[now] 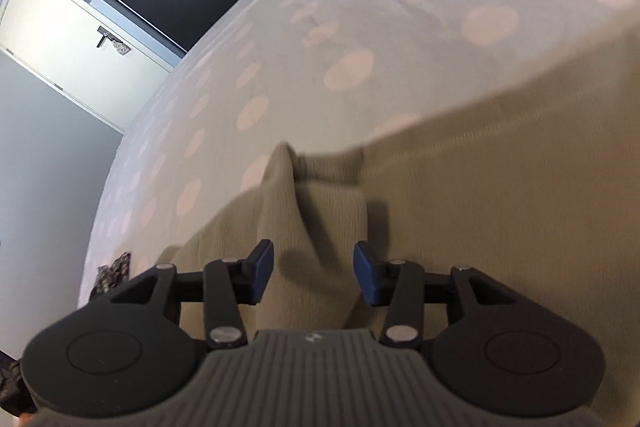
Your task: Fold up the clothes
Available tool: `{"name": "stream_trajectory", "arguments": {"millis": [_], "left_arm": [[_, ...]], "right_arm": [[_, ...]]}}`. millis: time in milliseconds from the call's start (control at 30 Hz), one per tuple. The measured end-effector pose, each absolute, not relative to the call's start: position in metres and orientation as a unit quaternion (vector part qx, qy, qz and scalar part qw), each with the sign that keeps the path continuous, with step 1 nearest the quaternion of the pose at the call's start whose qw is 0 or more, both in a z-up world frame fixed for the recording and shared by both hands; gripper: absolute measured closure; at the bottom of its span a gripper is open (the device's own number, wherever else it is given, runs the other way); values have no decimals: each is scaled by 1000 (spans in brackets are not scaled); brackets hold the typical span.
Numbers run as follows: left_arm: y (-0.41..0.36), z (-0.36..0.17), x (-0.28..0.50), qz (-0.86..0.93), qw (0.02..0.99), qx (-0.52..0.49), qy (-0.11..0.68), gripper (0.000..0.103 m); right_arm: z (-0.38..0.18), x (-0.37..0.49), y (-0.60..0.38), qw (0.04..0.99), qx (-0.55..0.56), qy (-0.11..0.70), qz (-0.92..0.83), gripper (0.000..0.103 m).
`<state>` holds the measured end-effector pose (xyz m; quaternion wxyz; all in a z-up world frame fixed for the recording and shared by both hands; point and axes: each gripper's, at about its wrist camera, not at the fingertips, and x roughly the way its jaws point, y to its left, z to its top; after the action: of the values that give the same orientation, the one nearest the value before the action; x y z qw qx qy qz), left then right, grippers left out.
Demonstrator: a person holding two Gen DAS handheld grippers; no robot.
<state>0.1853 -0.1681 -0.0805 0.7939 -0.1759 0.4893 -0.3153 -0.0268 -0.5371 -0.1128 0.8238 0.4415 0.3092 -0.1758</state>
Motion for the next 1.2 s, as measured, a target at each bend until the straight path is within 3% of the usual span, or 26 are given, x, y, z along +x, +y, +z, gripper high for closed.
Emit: {"name": "stream_trajectory", "arguments": {"millis": [33,67,267,300,333,367,400,433,533,667,933,1000,1033,1100,1200], "left_arm": [[-164,-82,180,-317,791,-185,490,62],[-161,-84,175,-318,788,-194,491,61],[-171,-108,151,-332,772,-195,505,59],[-175,-113,150,-329,773,-193,507,61],[-179,-118,149,-326,774,-191,508,62],[-182,-122,148,-323,774,-192,510,69],[-183,-126,148,-322,771,-200,512,78],[-184,-129,149,-321,768,-207,514,80],[-181,-134,148,-319,761,-225,519,93],[-166,-132,144,-329,747,-262,515,98],[-159,-151,146,-307,738,-222,558,98],[-157,-148,147,-312,739,-219,556,93],[-155,-147,148,-315,739,-217,555,92],[-151,-138,149,-326,743,-210,545,85],[-146,-118,155,-332,761,-205,519,73]], "right_arm": [[-116,-33,-532,820,451,307,-172,32],[-119,-36,-527,819,455,308,-165,29],[-134,-38,-510,821,456,297,-174,29],[-137,-38,-510,821,459,286,-183,35],[-138,-38,-509,821,461,277,-191,54],[-134,-41,-506,825,461,271,-186,64],[-129,-44,-503,828,461,265,-181,82],[-125,-47,-500,831,461,259,-175,95],[-111,-56,-491,840,460,241,-159,96],[-95,-68,-482,845,459,226,-157,97],[-154,-74,-497,777,499,323,-206,95],[-160,-77,-503,768,512,326,-203,87],[-158,-78,-508,769,517,320,-197,74],[-150,-82,-519,775,521,302,-193,60],[-142,-87,-535,779,529,276,-194,58]]}}
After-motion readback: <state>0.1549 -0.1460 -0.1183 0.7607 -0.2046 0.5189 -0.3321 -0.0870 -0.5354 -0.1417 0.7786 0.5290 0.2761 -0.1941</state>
